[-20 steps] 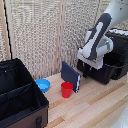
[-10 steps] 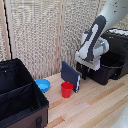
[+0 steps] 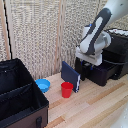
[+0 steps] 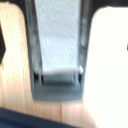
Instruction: Please move the gripper into proximity with the fryer handle. Once close enough, gingerly grasp the handle and gently tug the fryer basket open in your direction.
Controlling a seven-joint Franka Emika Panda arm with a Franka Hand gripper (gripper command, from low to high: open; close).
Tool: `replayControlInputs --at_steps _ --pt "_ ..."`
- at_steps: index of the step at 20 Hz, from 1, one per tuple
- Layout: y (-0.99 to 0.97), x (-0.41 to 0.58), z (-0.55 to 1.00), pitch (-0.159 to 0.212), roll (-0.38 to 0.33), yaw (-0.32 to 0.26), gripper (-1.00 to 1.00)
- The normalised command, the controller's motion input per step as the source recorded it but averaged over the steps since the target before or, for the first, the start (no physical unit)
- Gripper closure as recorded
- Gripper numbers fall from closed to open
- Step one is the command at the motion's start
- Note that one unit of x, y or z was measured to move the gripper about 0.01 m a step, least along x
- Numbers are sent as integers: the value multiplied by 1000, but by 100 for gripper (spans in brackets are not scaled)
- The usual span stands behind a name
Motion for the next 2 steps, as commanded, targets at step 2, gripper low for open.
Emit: replayControlInputs --at_steps 2 --pt "69 33 653 114 19 0 -100"
